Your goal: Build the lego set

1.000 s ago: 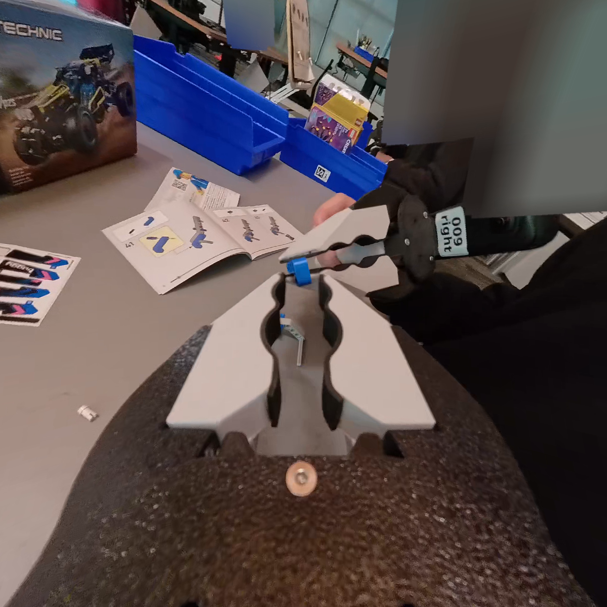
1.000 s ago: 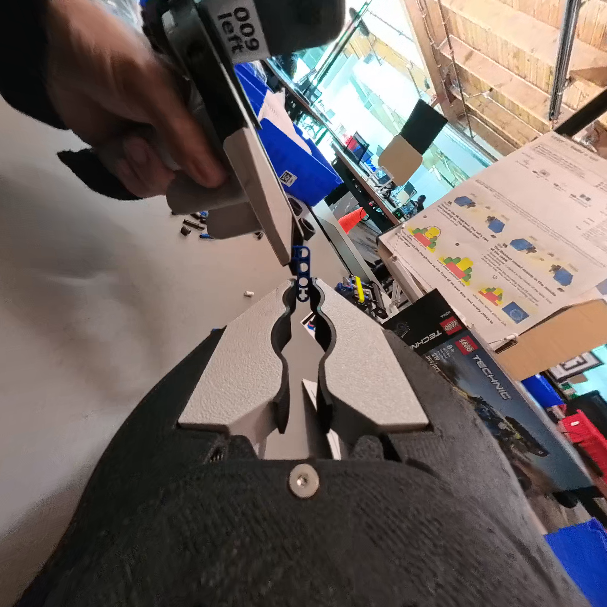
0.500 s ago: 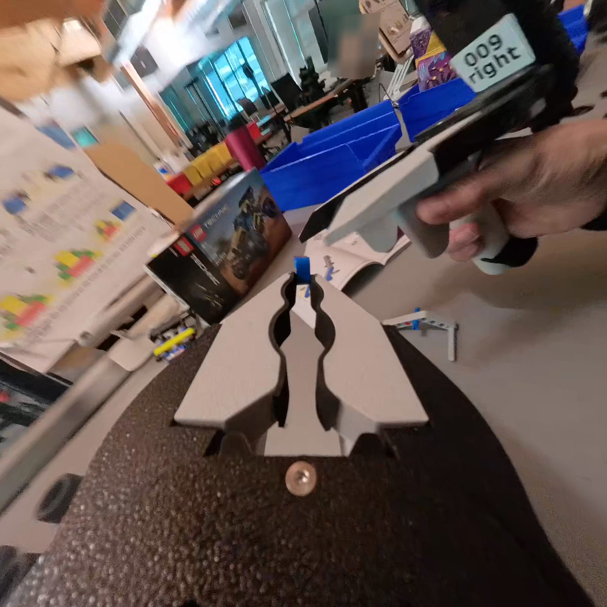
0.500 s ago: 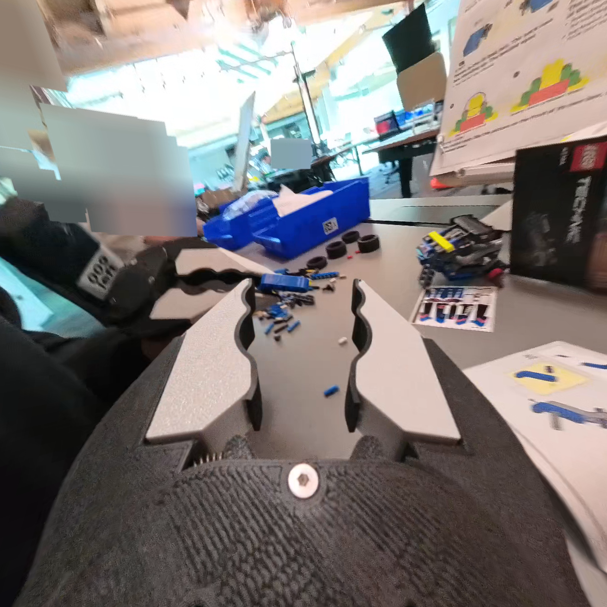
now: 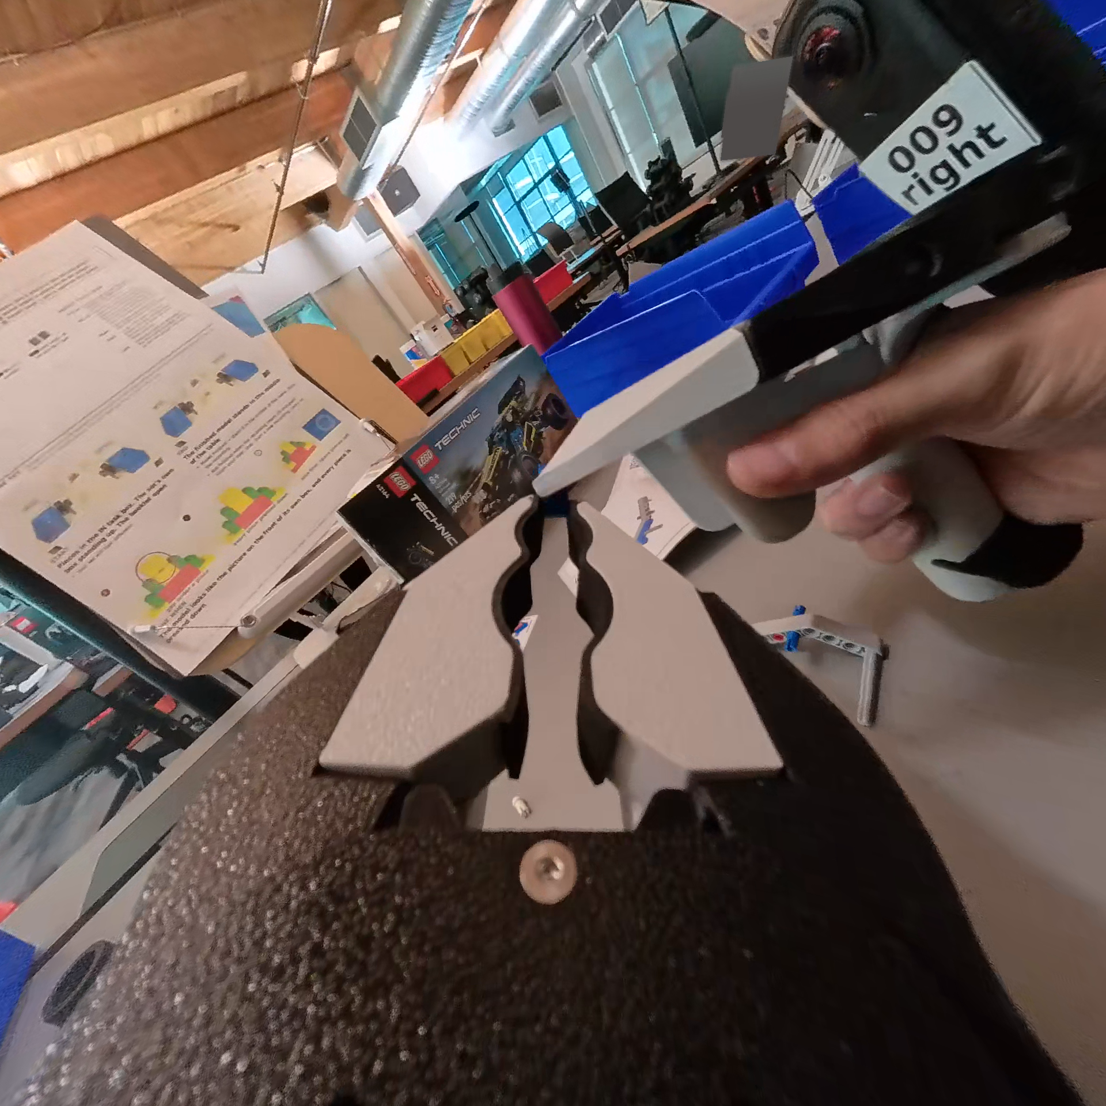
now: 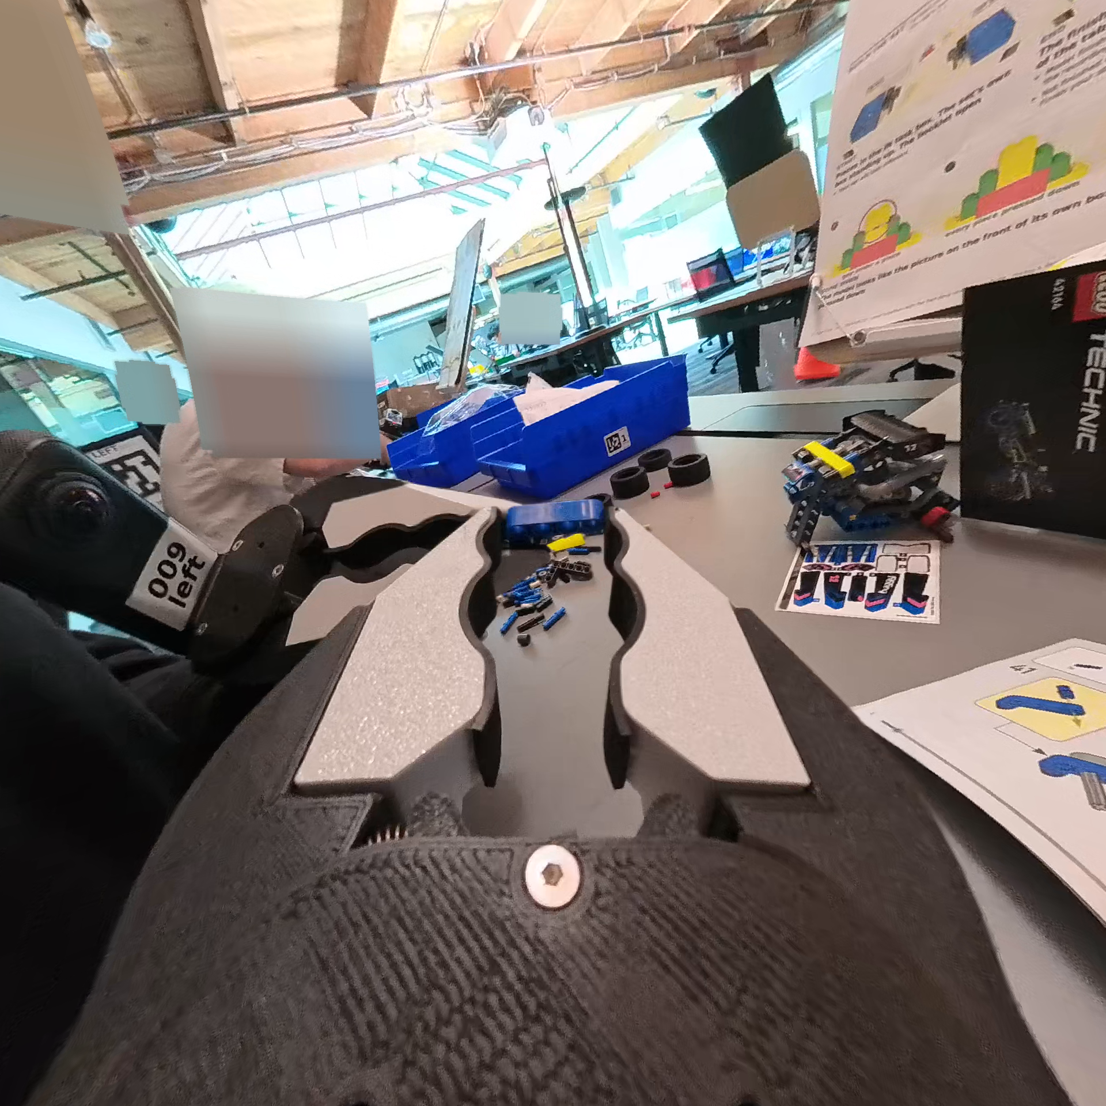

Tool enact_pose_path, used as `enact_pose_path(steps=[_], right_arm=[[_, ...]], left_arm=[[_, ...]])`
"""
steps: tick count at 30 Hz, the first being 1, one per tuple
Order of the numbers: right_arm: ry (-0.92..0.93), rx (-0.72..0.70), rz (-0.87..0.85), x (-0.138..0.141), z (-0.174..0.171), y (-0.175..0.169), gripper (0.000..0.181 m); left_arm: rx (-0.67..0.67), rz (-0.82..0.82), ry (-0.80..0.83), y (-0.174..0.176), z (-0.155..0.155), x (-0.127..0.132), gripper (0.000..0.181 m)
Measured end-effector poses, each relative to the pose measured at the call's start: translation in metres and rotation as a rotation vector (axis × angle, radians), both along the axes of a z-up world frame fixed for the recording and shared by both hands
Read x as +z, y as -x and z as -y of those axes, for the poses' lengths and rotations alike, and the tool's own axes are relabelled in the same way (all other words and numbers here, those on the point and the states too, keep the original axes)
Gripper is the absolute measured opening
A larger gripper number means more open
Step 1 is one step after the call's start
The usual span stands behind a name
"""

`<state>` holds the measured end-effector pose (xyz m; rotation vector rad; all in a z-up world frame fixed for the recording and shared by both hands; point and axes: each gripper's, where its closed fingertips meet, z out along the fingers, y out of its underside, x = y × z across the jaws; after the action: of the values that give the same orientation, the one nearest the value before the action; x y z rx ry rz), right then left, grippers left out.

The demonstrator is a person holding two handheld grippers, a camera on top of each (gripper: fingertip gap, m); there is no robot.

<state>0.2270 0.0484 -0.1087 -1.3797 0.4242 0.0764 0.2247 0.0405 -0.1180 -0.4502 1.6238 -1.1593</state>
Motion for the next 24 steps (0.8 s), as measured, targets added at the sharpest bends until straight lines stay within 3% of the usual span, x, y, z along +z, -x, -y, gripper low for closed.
enact_pose_path(steps=[5, 8, 10, 13, 16, 24], right_arm=[[0.053, -0.015, 0.057, -0.004, 0.002, -0.002, 0.030], [0.183, -0.044, 0.107, -0.011, 0.020, -0.015, 0.030], [0.276, 0.026, 0.090, -0.020, 0.035, -0.013, 0.031], [0.415, 0.111, 0.096, -0.040, 0.049, -0.006, 0.030], [0.481, 0.168, 0.093, -0.053, 0.051, 0.002, 0.031], [0.453, 0.208, 0.034, -0.056, 0.060, 0.013, 0.030]], left_arm=[[-0.036, -0.044, 0.008, 0.000, 0.003, -0.005, 0.005], [-0.223, -0.178, 0.033, 0.005, 0.001, -0.014, 0.006], [-0.374, -0.344, 0.013, 0.010, -0.012, -0.027, 0.008], [-0.568, -0.623, -0.190, 0.020, -0.031, -0.067, 0.018], [-0.698, -0.663, -0.510, 0.015, -0.043, -0.099, 0.019], [-1.018, -0.772, -0.716, 0.003, -0.027, -0.113, 0.021]])
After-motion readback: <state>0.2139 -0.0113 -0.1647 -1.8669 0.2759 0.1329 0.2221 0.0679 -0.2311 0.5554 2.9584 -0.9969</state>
